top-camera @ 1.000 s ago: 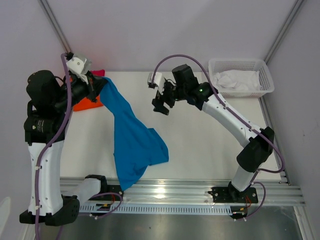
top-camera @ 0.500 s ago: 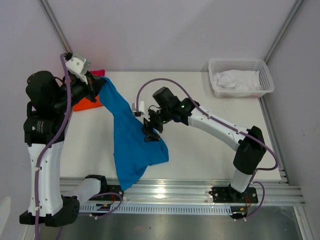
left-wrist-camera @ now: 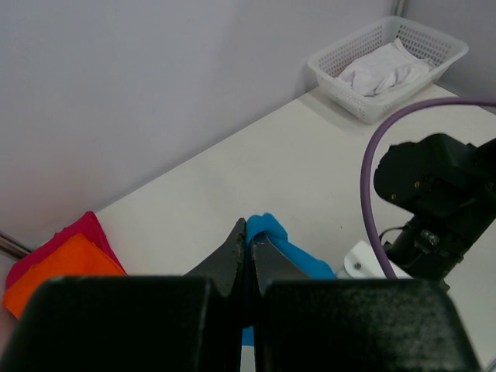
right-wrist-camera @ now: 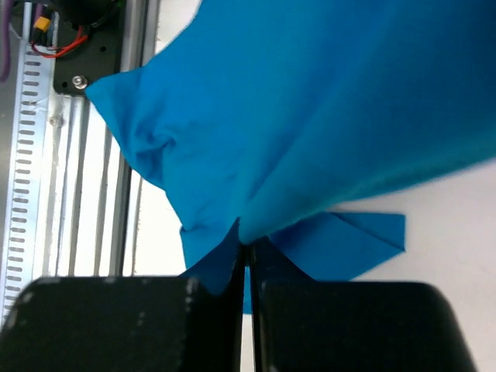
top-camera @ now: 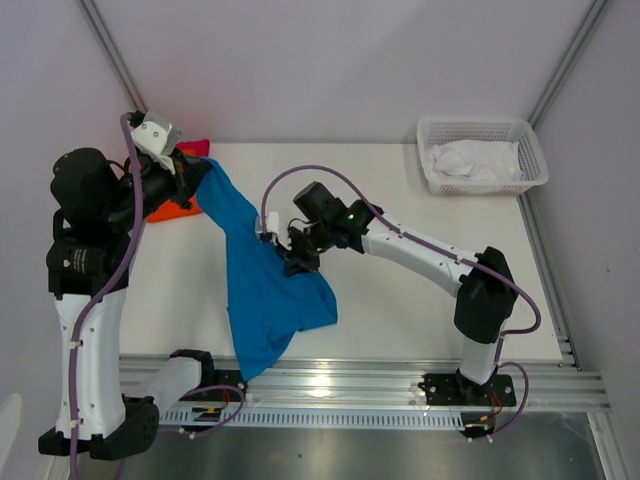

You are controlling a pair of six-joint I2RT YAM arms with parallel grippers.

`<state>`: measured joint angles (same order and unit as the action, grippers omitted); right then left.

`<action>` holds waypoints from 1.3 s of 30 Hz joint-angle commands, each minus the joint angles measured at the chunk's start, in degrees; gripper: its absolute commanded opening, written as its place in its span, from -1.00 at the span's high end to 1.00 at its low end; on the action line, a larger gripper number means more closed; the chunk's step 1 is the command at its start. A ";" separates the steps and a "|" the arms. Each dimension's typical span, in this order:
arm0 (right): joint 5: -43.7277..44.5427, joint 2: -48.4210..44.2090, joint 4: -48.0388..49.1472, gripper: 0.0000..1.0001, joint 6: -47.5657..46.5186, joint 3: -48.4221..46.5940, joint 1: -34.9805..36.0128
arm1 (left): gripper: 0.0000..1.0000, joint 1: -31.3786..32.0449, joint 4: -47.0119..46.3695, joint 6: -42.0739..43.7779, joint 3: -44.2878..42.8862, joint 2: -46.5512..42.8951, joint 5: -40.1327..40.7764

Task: Fold and stack the t-shirts
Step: Flatten the tshirt out

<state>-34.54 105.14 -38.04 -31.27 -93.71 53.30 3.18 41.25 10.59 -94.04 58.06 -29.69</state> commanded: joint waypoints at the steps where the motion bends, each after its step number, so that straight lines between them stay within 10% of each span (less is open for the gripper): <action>1: 2.19 -1.69 -0.89 1.00 -0.29 -5.41 -3.28 | 0.99 -0.46 -2.23 0.84 0.43 -1.20 0.69; 23: 18.99 -13.82 -9.50 1.00 11.75 -47.08 -33.69 | 0.99 -0.37 -4.08 2.06 6.41 -4.19 7.09; 34: -16.54 -14.79 -13.73 1.00 25.89 -45.34 -34.58 | 1.00 -0.37 9.44 2.77 -10.80 -4.01 4.56; 39: -29.00 -16.20 -4.86 1.00 36.19 -30.32 -34.58 | 0.99 -0.37 17.01 0.92 -14.25 -1.99 -0.54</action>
<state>-51.68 89.45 -49.56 -3.66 -130.02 19.05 3.36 51.64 12.05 -107.33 54.72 -28.05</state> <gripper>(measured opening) 0.009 0.003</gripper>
